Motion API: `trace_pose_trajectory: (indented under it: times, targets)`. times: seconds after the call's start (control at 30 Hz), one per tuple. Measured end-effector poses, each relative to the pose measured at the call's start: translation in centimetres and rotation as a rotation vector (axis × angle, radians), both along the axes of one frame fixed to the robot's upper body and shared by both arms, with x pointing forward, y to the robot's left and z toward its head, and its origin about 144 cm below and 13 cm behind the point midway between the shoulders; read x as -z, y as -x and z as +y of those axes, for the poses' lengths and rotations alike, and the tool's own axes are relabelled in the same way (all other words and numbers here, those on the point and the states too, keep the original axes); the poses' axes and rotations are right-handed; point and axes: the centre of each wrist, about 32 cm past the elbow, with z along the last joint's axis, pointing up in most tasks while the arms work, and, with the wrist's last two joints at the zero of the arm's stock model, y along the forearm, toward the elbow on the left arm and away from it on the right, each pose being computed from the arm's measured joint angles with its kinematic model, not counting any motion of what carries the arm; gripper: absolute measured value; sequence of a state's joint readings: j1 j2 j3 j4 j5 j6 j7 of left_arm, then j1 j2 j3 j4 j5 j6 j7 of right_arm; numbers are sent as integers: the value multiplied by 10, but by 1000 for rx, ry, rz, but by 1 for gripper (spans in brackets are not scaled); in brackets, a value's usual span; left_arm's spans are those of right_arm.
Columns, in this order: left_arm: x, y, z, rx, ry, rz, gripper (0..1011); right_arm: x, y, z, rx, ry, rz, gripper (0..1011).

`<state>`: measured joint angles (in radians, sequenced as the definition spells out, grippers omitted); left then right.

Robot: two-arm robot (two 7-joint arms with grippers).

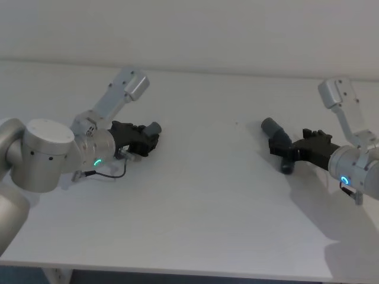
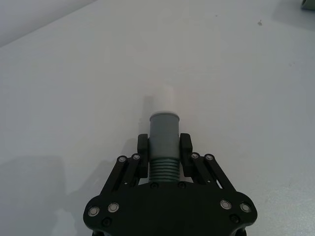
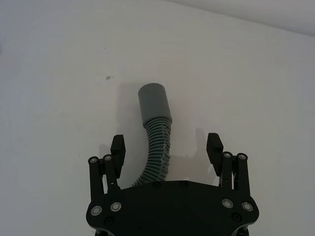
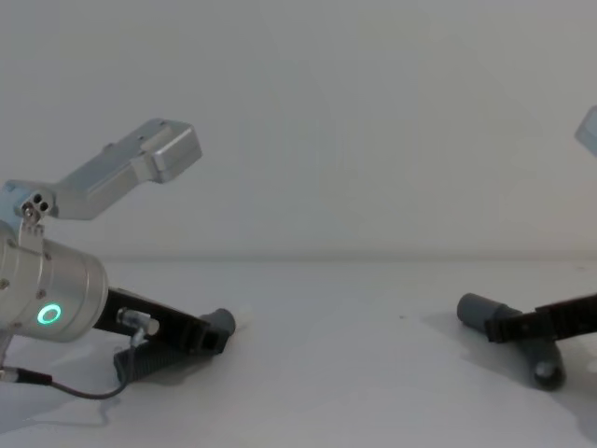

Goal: Use both hands to pick up one end of the pipe from the table, align the ends, and insert them.

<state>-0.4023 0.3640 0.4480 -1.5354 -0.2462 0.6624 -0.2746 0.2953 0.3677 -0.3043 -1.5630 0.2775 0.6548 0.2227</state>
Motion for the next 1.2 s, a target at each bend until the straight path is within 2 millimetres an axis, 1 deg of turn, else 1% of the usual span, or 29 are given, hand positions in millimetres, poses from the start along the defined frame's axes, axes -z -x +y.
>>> trace_pose_trajectory:
  times: [0.53, 0.63, 0.67, 0.77, 0.8, 0.87, 0.9, 1.0, 1.03, 1.1, 1.13, 1.2]
  targets:
    - [0, 0, 0, 0, 0, 0, 365, 1, -5, 5, -2, 10, 33, 1004]
    - [0, 0, 0, 0, 0, 0, 365, 1, -5, 5, -2, 10, 38, 973]
    - [0, 0, 0, 0, 0, 0, 365, 1, -5, 5, -2, 10, 39, 934]
    - [0, 0, 0, 0, 0, 0, 365, 1, -5, 6, -2, 10, 41, 892]
    - [0, 0, 0, 0, 0, 0, 365, 1, -6, 6, -2, 10, 43, 842]
    - [0, 0, 0, 0, 0, 0, 365, 0, -6, 6, -3, 10, 44, 816]
    - [0, 0, 0, 0, 0, 0, 365, 1, -6, 6, -3, 10, 45, 757]
    - [0, 0, 0, 0, 0, 0, 365, 0, -6, 6, -3, 10, 46, 702]
    - [0, 0, 0, 0, 0, 0, 365, 0, -6, 6, -3, 10, 46, 643]
    - [0, 0, 0, 0, 0, 0, 365, 1, -6, 6, -3, 10, 47, 604]
    - [0, 0, 0, 0, 0, 0, 365, 1, -6, 7, -3, 10, 48, 548]
    - [0, 0, 0, 0, 0, 0, 365, 1, -6, 7, -3, 11, 49, 489]
